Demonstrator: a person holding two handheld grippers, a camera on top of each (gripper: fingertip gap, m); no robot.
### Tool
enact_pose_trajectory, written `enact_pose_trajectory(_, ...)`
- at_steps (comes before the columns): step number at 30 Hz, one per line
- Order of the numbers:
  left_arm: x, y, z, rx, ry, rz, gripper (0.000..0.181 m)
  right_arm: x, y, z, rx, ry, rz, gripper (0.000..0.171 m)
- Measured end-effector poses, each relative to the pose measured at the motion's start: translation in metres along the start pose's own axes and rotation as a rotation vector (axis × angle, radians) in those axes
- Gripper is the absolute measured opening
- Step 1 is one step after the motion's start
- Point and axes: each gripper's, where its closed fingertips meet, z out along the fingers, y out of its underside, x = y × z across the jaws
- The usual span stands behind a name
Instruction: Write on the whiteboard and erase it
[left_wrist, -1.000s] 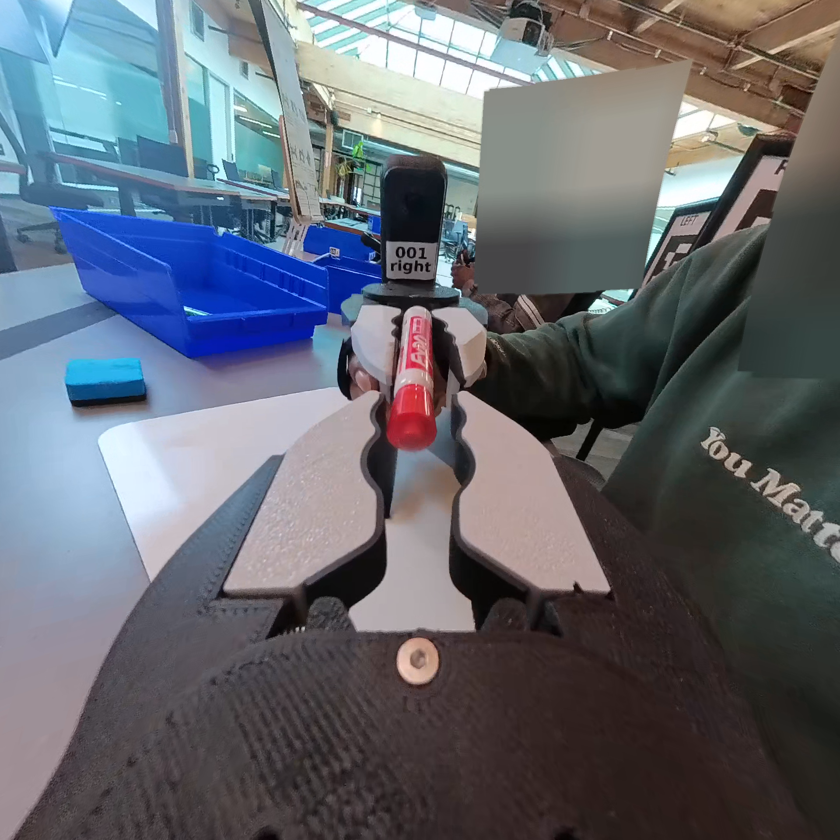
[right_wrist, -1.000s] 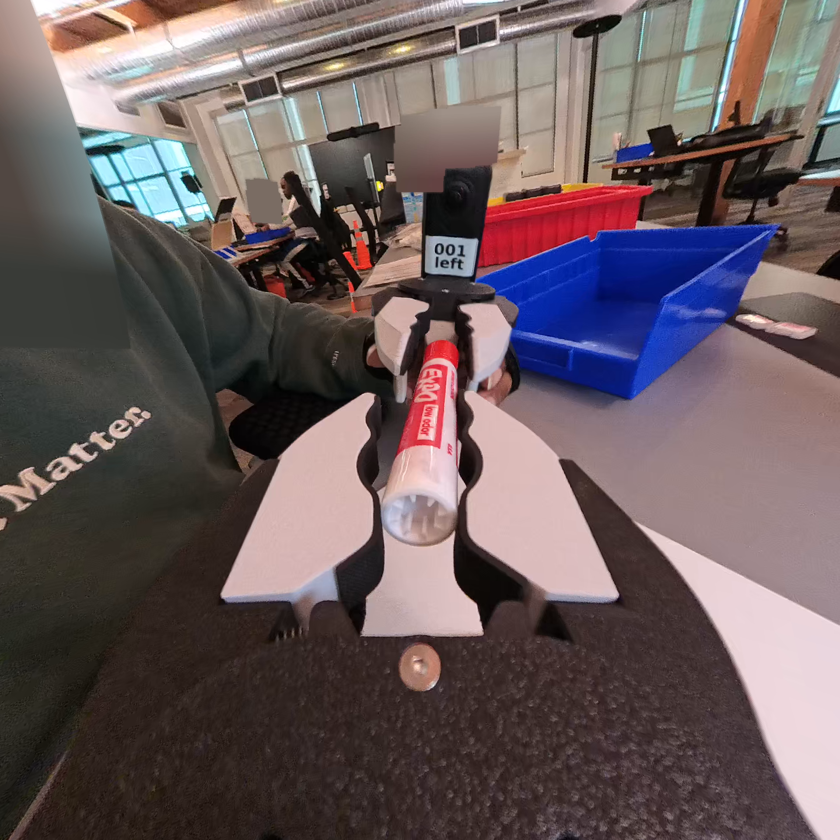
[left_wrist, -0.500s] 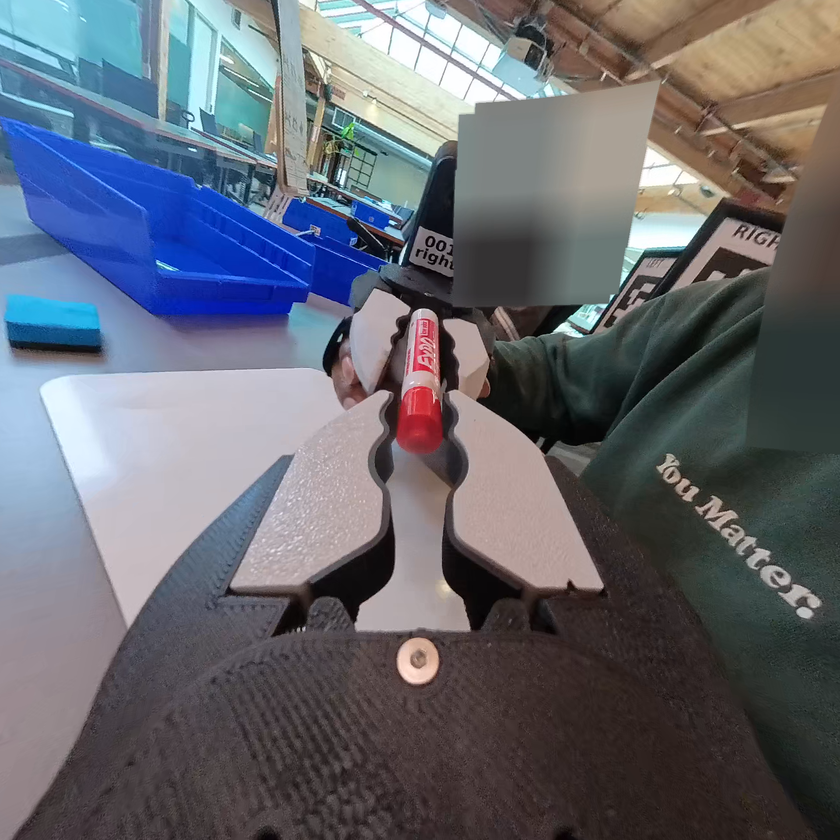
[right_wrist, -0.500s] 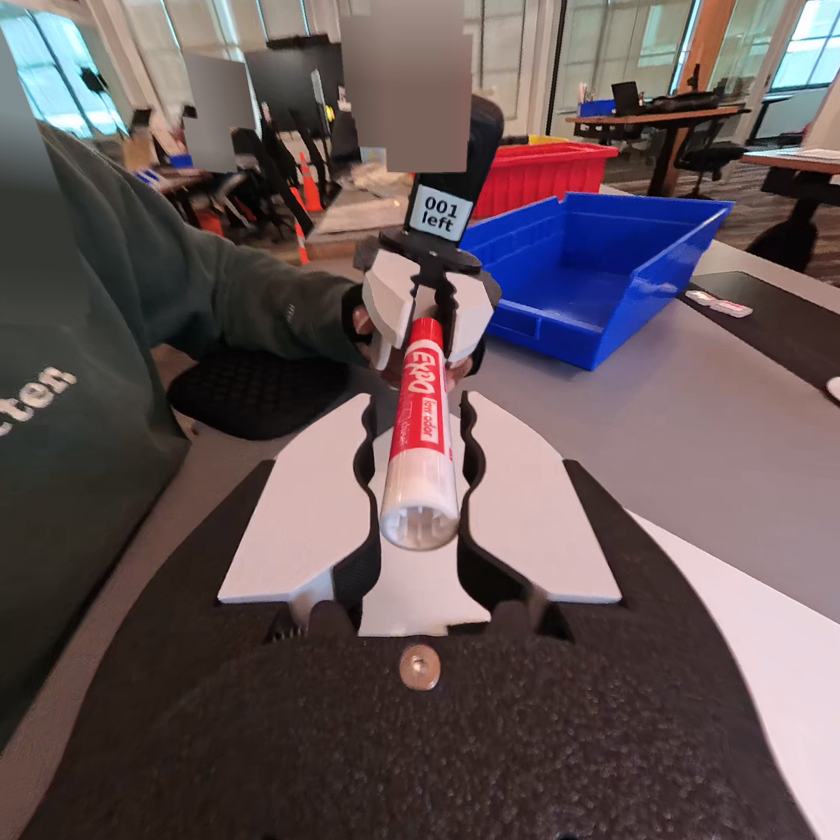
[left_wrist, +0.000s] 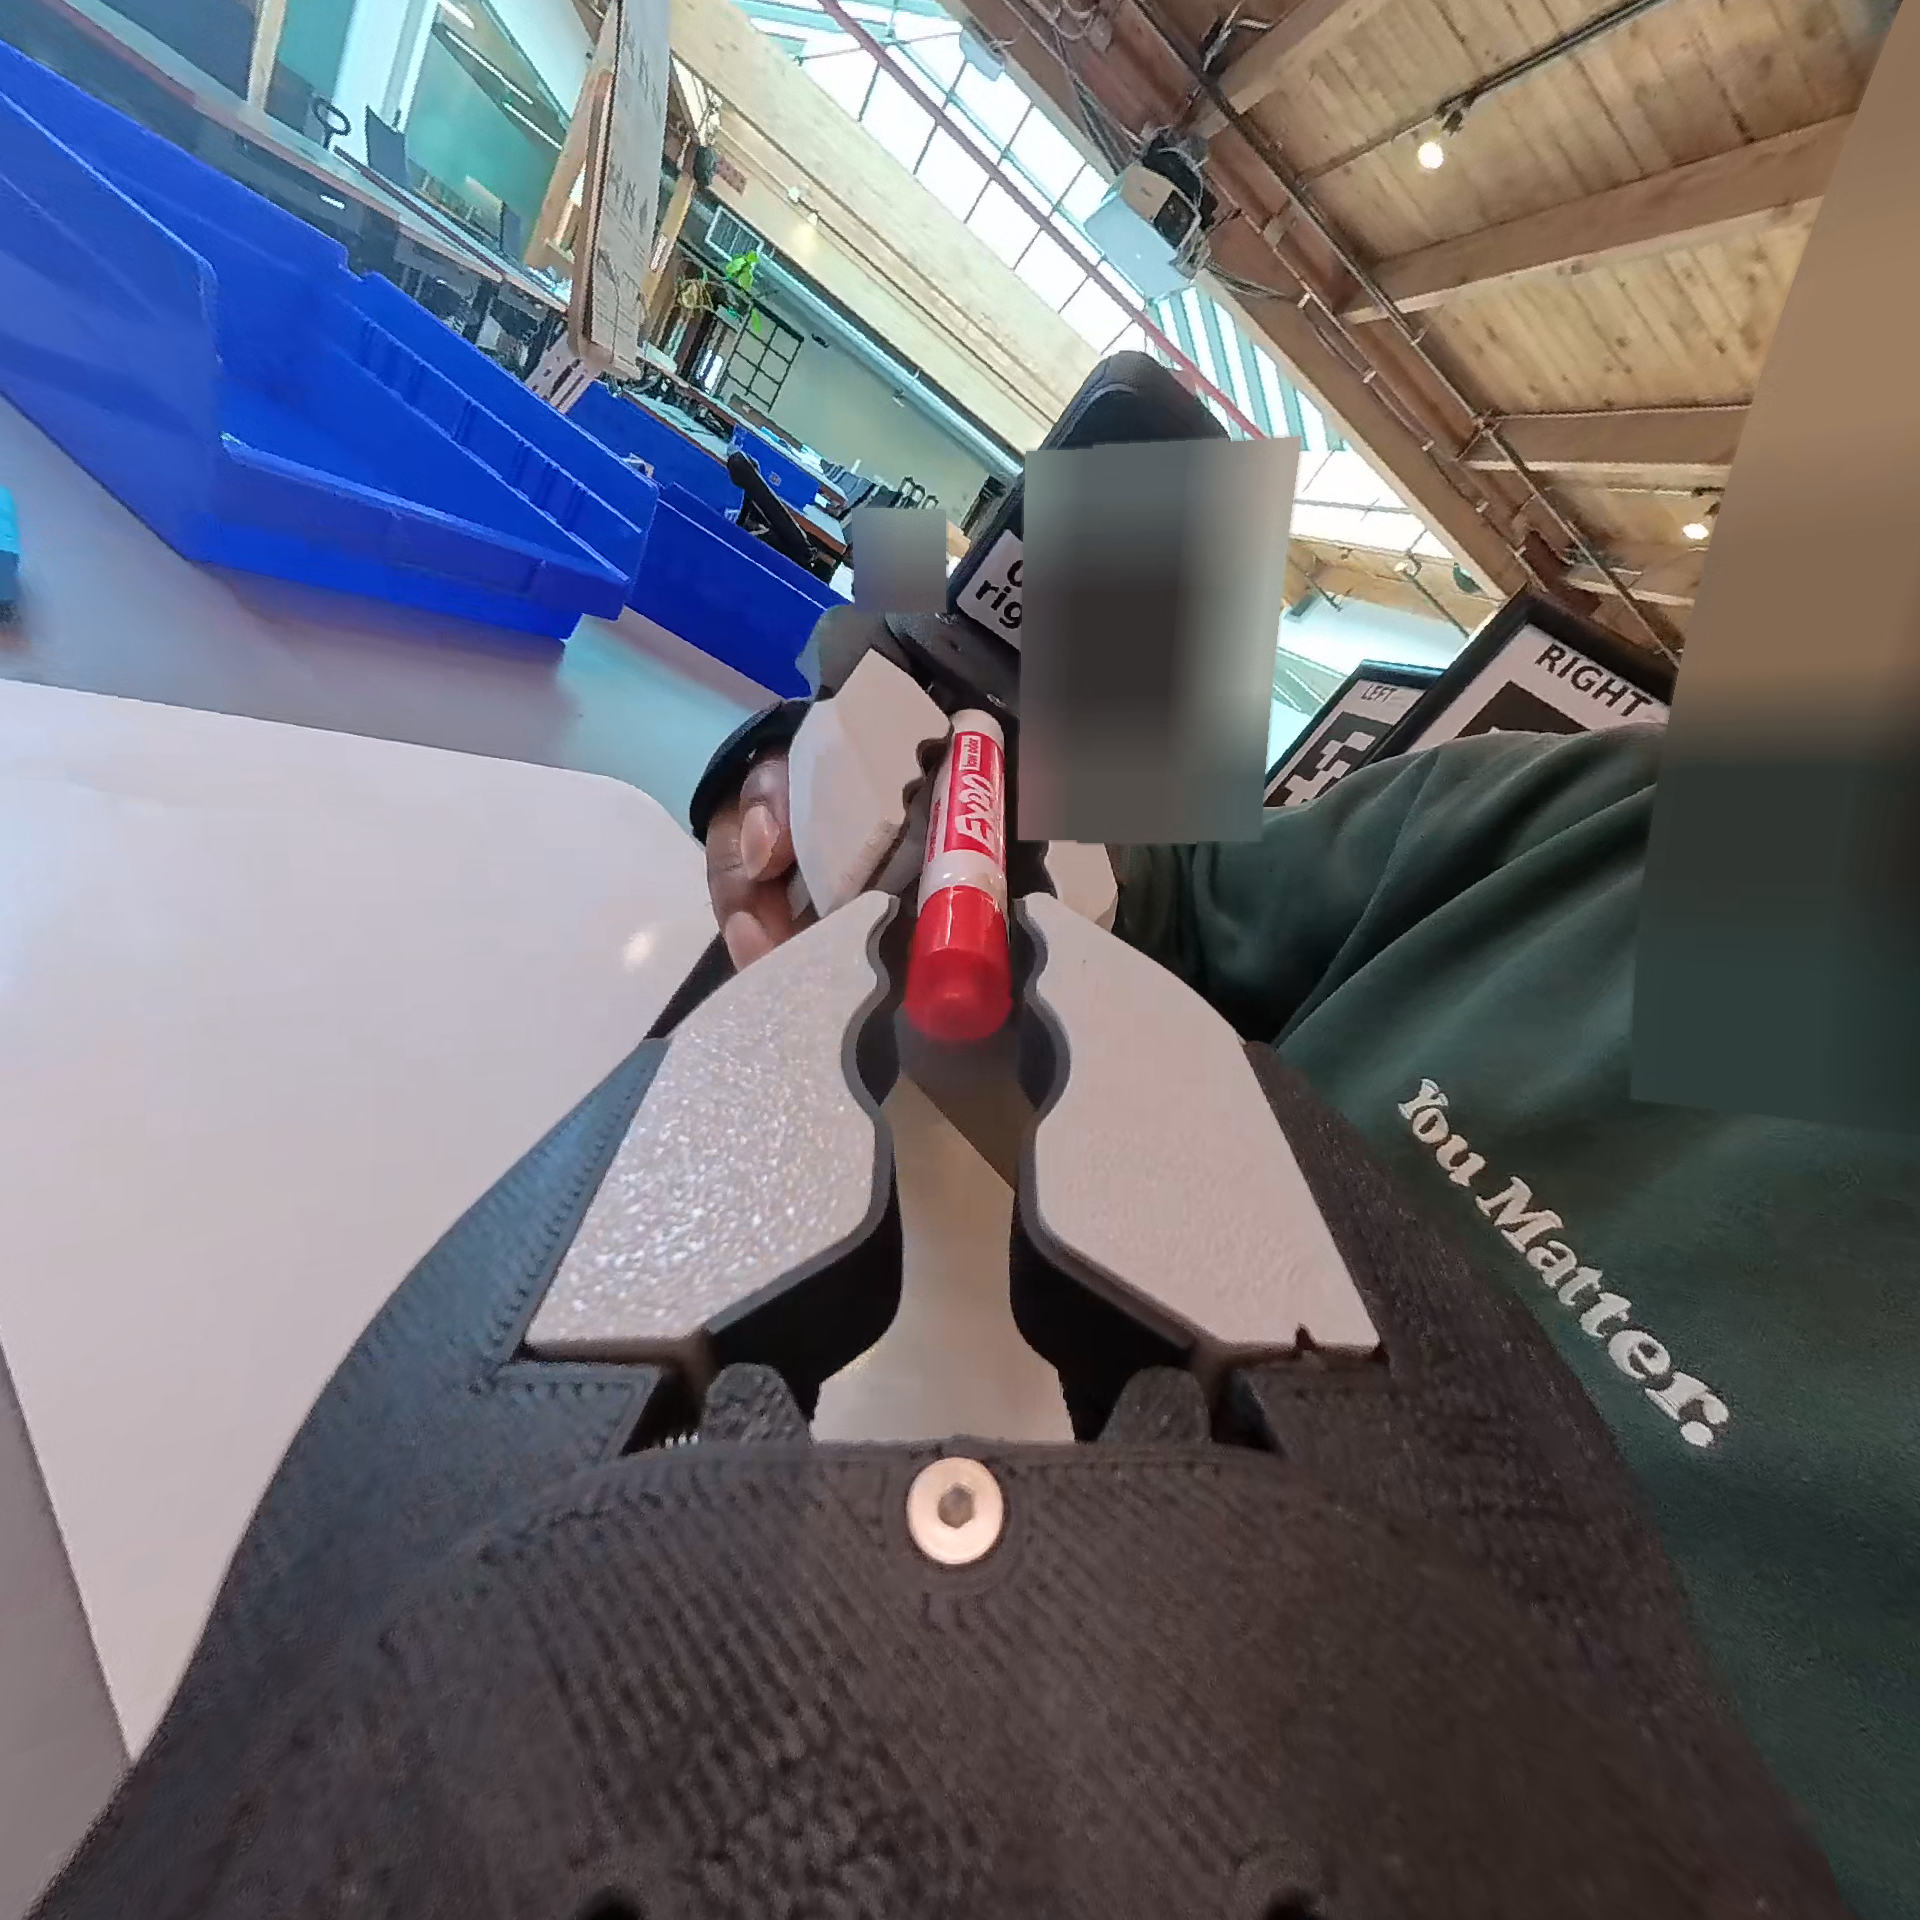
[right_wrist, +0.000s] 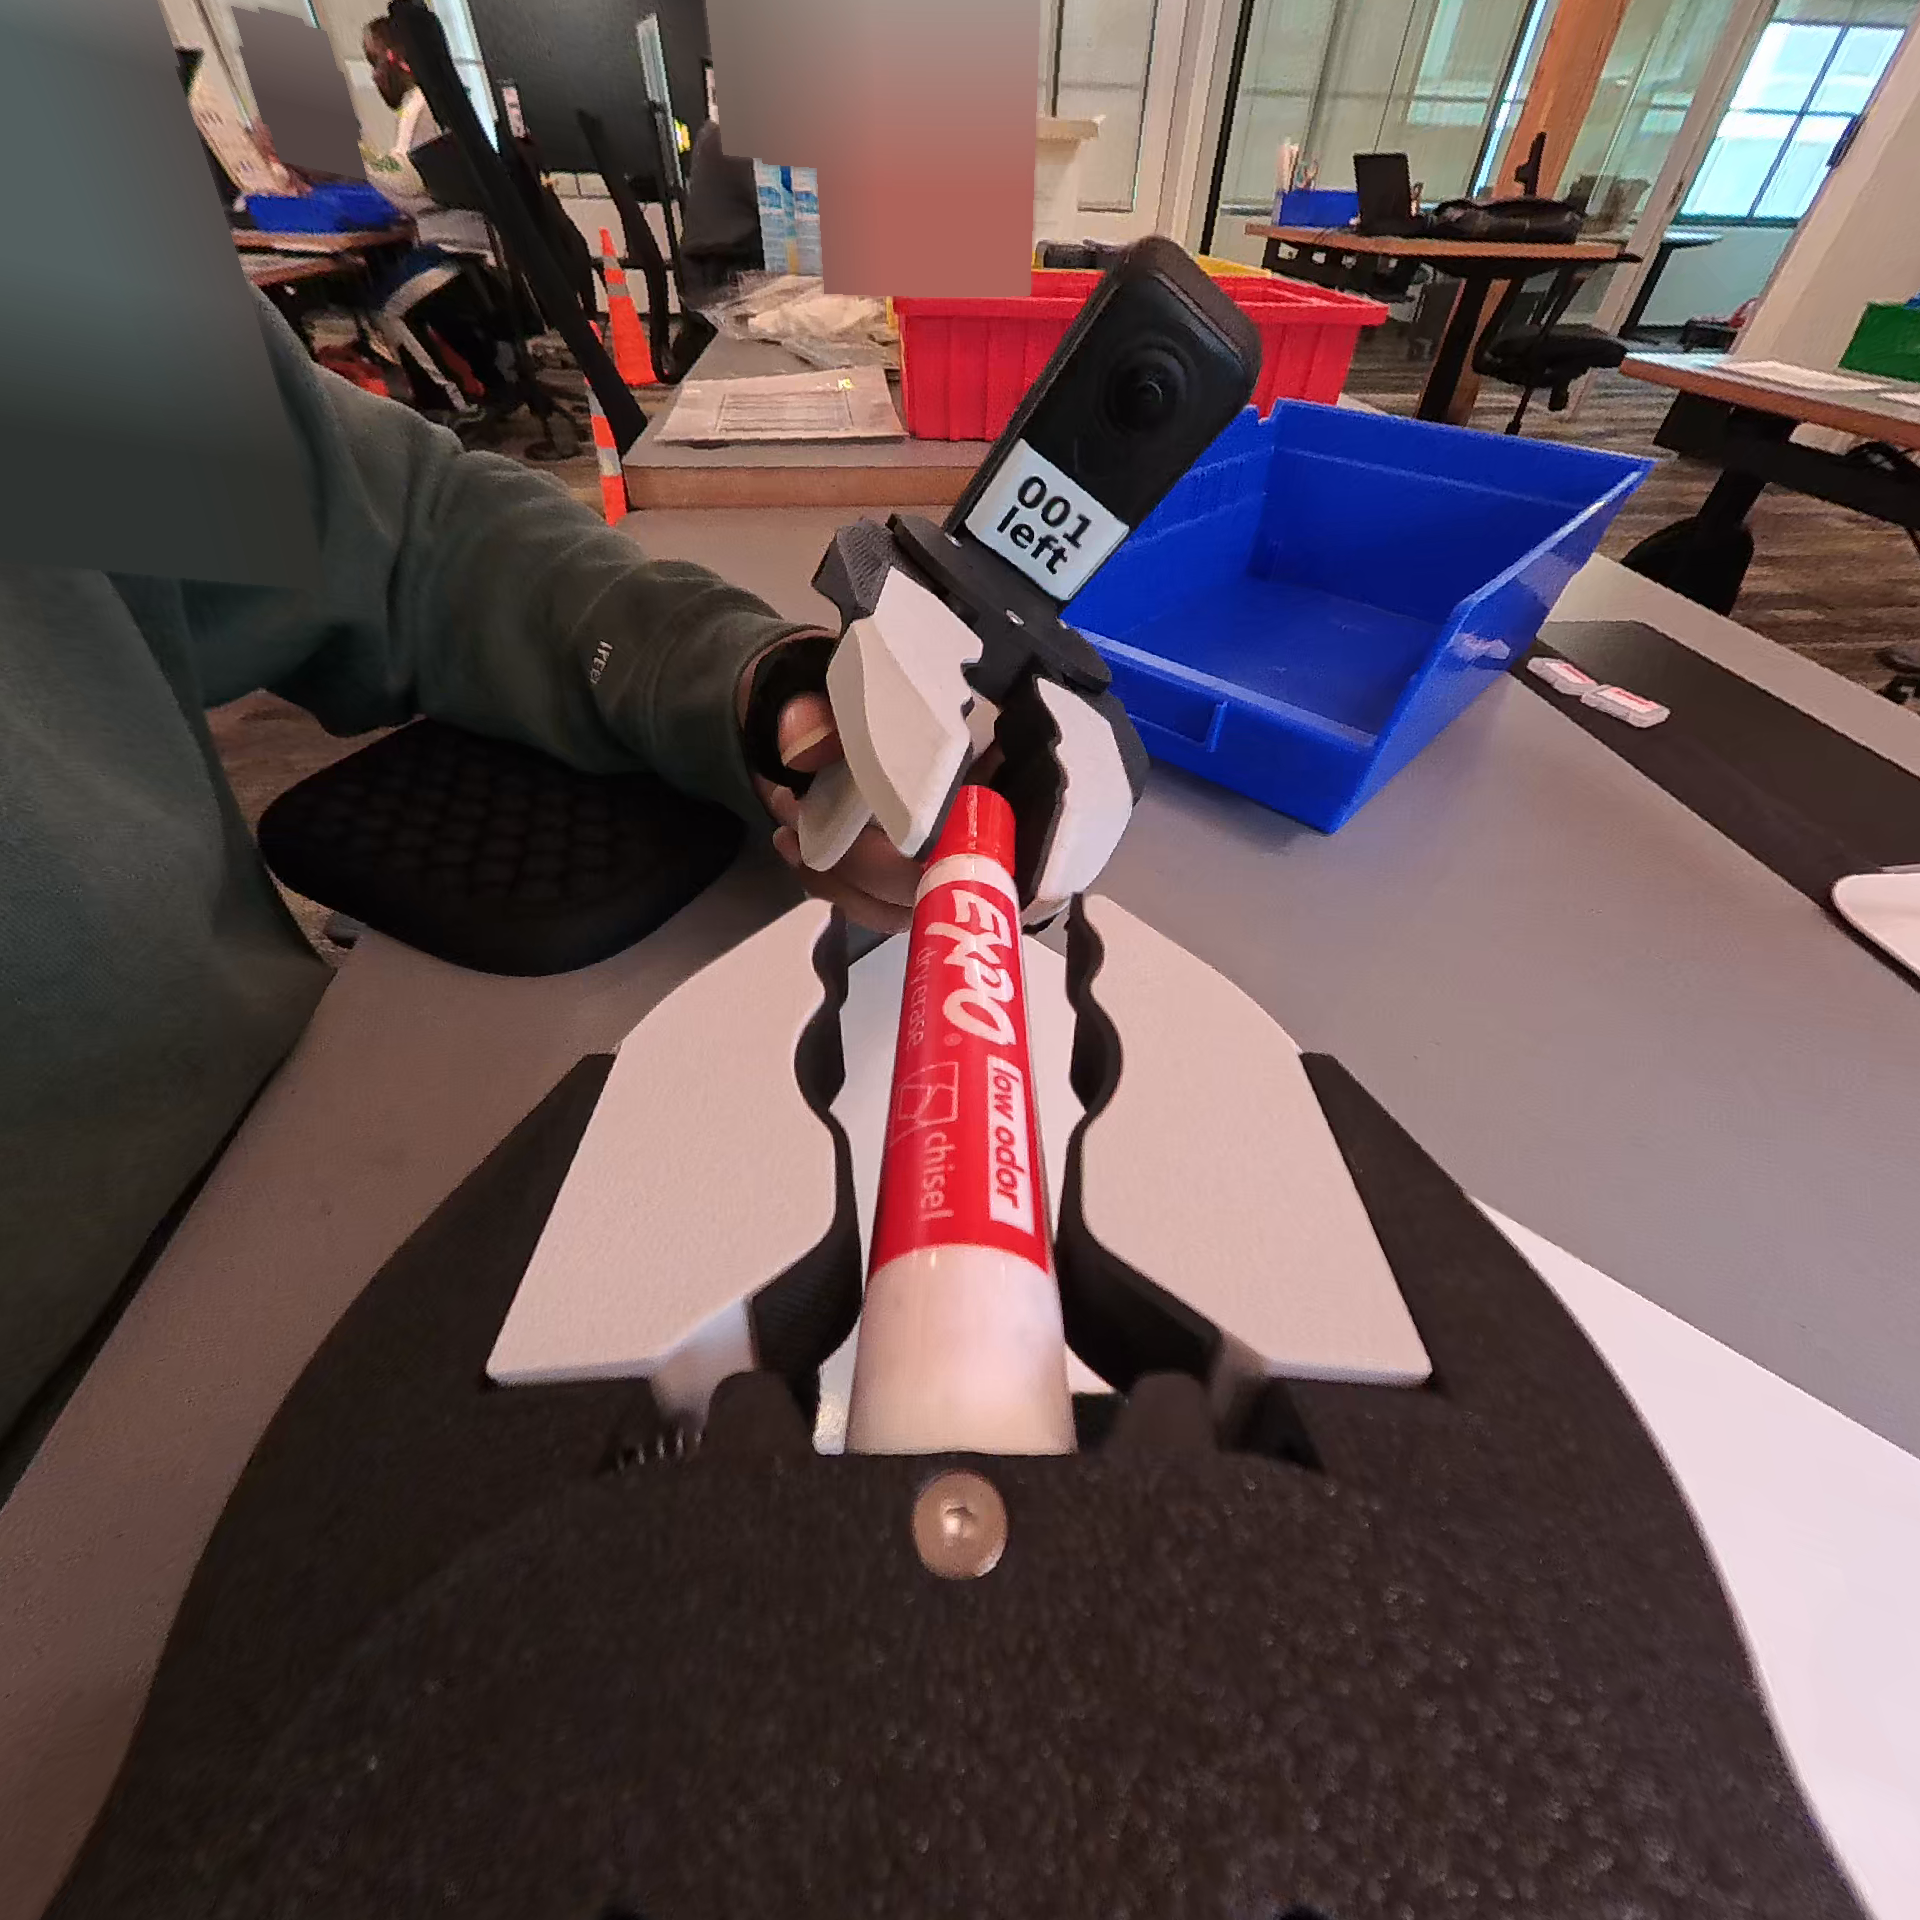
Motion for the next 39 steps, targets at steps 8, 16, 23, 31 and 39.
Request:
enact_pose_trajectory(8,-0.004,0.005,0.001,-0.018,-0.011,-0.041,0.019,0.0,0.006,0.0,0.008,-0.003,0.019,0.035)
enact_pose_trajectory(16,-0.008,0.009,0.001,-0.025,0.011,-0.152,0.019,0.006,0.003,0.0,0.035,0.032,0.005,0.036)
enact_pose_trajectory(23,-0.009,0.012,0.001,-0.034,0.012,-0.165,0.019,0.004,0.006,0.0,0.024,0.017,0.007,0.035)
enact_pose_trajectory(31,-0.01,0.011,-0.001,-0.024,0.017,-0.19,0.019,0.004,0.008,0.002,0.024,0.022,0.05,0.033)
enact_pose_trajectory(39,-0.002,0.006,-0.001,-0.03,0.047,-0.125,0.019,0.0,-0.004,0.001,0.055,0.005,0.09,0.031)
